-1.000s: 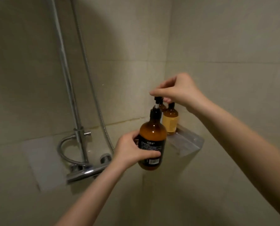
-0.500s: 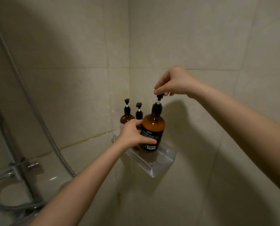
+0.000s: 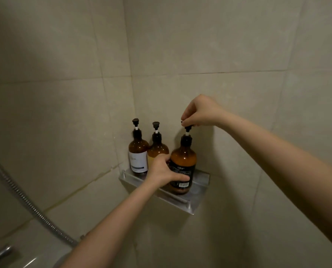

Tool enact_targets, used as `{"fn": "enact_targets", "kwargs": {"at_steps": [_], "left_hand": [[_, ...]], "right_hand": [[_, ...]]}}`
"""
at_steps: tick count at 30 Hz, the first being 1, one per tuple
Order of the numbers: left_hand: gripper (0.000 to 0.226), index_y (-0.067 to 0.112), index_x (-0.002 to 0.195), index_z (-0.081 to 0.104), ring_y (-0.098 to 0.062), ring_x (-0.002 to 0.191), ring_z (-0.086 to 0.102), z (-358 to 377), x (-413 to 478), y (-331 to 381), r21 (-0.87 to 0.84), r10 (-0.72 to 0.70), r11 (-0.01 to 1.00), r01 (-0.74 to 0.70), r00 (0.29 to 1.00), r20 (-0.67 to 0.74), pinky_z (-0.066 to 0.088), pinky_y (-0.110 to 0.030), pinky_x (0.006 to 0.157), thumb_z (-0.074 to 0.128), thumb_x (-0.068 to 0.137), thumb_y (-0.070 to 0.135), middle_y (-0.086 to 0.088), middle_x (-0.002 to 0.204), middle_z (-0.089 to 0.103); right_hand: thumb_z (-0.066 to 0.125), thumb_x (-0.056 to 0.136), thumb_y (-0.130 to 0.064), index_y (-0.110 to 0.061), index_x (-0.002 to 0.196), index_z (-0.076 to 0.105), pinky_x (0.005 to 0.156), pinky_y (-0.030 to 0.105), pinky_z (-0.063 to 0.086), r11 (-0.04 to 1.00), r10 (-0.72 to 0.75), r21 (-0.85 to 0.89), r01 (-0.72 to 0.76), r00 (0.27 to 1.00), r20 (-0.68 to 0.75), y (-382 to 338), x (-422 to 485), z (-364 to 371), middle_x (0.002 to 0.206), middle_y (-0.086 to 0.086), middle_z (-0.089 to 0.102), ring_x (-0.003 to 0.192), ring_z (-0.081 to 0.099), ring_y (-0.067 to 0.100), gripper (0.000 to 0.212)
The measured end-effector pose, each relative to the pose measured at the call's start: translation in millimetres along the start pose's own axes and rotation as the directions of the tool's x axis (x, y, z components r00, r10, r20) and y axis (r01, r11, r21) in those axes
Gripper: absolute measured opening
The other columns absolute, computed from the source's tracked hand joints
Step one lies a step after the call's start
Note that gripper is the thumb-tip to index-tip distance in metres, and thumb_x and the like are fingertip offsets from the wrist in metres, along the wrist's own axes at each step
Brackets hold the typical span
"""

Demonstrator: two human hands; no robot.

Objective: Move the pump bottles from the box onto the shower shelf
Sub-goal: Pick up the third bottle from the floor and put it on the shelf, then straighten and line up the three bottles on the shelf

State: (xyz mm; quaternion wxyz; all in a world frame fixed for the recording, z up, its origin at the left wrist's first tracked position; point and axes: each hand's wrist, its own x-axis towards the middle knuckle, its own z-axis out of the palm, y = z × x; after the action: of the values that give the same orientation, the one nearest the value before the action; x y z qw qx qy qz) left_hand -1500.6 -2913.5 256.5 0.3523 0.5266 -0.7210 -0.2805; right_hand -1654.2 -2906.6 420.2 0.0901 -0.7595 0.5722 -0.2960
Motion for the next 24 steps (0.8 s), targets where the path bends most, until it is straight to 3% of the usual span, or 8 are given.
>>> {"fn": "enact_targets", "kwargs": {"at_steps": [3,9,15,19,22,24], "left_hand": [[0.074,0.023,0.110,0.060,-0.015,0.111,0.058,9,0,-9,0.000,0.026,1.000,-0.026,1.000,0.017,0.051,-0.036,0.092,0.084,0.044,0.046,0.004,0.117,0.065],[0.057,0.031,0.096,0.056,-0.016,0.109,0.058,20,-3,-13,-0.083,0.064,0.995,-0.063,0.998,0.008,0.049,-0.033,0.091,0.086,0.048,0.040,0.002,0.114,0.064],[0.071,0.024,0.110,0.060,-0.016,0.109,0.056,30,-4,-21,-0.099,0.074,0.992,-0.078,0.996,-0.047,0.047,-0.029,0.091,0.083,0.047,0.048,0.003,0.116,0.060],[0.074,0.023,0.117,0.057,-0.016,0.114,0.054,28,-4,-20,-0.057,0.121,0.991,-0.122,0.992,-0.025,0.045,-0.027,0.091,0.081,0.052,0.050,0.003,0.121,0.058],[0.089,0.025,0.132,0.047,-0.012,0.119,0.051,16,-9,-24,-0.066,0.149,0.987,-0.147,0.989,0.020,0.048,-0.032,0.096,0.074,0.055,0.059,0.006,0.130,0.053],[0.076,0.028,0.127,0.051,-0.002,0.103,0.057,-3,-11,-29,-0.105,0.166,0.977,-0.184,0.974,-0.156,0.053,-0.022,0.083,0.064,0.060,0.063,0.010,0.122,0.057]], "right_hand": [[0.076,0.075,-0.016,-0.009,0.087,0.073,0.053,0.016,0.045,0.998,0.060,-0.025,-0.060,0.998,-0.002,1,-5,7,0.066,-0.008,0.062,0.060,0.060,0.003,0.015],[0.075,0.076,-0.016,-0.008,0.088,0.074,0.056,0.017,0.047,0.992,0.115,-0.040,-0.116,0.993,-0.031,1,-10,12,0.066,-0.006,0.063,0.061,0.060,0.004,0.015],[0.073,0.078,-0.017,-0.010,0.091,0.074,0.059,0.017,0.047,0.996,0.089,-0.020,-0.092,0.989,-0.120,3,-12,31,0.077,-0.002,0.067,0.064,0.059,0.002,0.015],[0.070,0.081,-0.027,-0.013,0.104,0.070,0.064,0.022,0.051,0.995,0.087,0.070,-0.077,0.983,-0.162,13,-18,37,0.092,0.004,0.070,0.072,0.061,0.008,0.027],[0.061,0.085,-0.042,-0.020,0.112,0.063,0.067,0.030,0.050,0.957,0.148,0.283,-0.055,0.936,-0.320,31,-39,53,0.094,-0.002,0.065,0.083,0.062,0.015,0.035],[0.055,0.088,-0.045,-0.022,0.107,0.062,0.065,0.028,0.045,0.909,0.249,0.412,-0.063,0.875,-0.415,48,-61,78,0.088,-0.005,0.063,0.083,0.060,0.017,0.031]]}}
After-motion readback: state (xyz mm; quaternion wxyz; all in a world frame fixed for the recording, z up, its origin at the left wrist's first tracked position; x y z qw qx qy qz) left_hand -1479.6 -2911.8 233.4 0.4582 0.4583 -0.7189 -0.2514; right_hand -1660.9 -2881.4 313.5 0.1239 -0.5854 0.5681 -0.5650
